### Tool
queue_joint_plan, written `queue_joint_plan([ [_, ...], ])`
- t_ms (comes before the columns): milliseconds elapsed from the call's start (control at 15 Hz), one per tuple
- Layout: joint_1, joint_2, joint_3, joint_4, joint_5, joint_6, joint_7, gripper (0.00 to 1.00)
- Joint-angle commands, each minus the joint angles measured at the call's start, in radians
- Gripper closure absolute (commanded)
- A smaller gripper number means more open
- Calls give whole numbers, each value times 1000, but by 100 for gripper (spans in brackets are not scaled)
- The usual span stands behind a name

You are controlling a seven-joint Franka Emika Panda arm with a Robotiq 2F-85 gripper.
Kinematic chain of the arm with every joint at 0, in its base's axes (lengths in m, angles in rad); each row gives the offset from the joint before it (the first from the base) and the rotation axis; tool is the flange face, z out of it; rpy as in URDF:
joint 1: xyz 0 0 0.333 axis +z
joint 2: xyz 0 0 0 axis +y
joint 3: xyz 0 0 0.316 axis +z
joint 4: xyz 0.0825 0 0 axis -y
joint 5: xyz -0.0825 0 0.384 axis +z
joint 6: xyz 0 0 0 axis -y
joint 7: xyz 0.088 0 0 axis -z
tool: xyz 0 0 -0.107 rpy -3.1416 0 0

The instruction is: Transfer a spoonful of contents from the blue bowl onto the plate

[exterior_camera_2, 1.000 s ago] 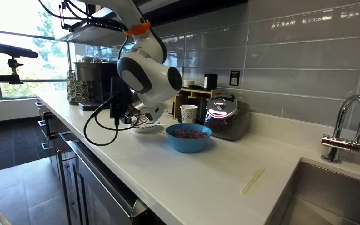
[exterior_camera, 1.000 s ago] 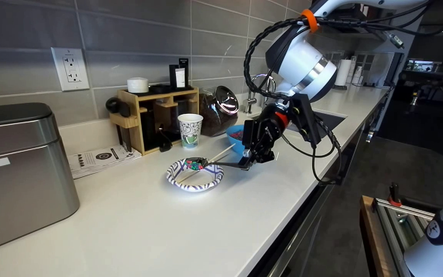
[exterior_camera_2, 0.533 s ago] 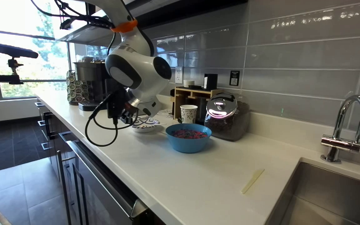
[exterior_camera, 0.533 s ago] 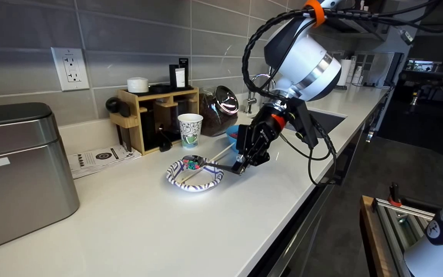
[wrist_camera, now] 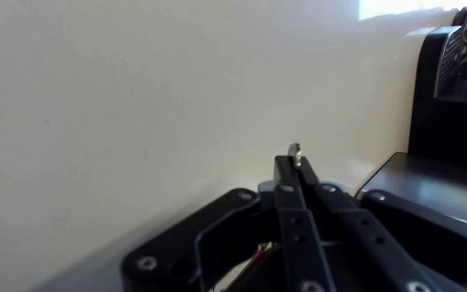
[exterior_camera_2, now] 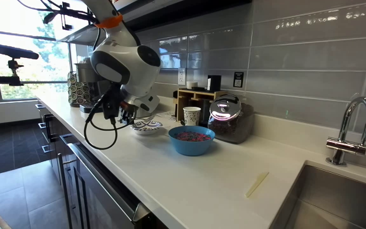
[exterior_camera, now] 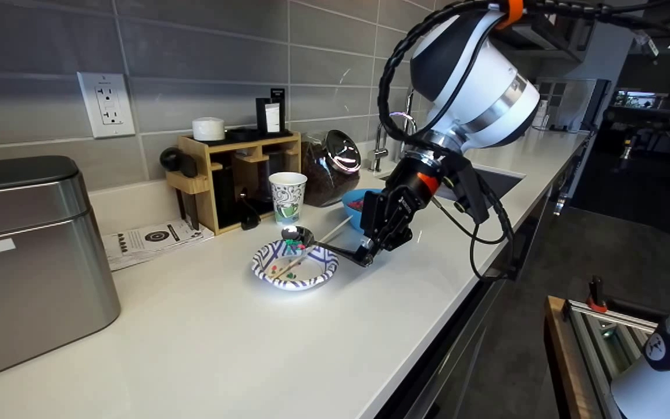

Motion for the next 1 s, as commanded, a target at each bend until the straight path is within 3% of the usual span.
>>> queue_joint_plan([
  [0,25,-90,35,-75,-39,104,49,100],
  [400,62,-153,80,-142,-119,267,80,100],
  [533,76,-116,80,-101,-152,288,95,100],
  [933,79,-186,13,-100,-142,136,171,100],
])
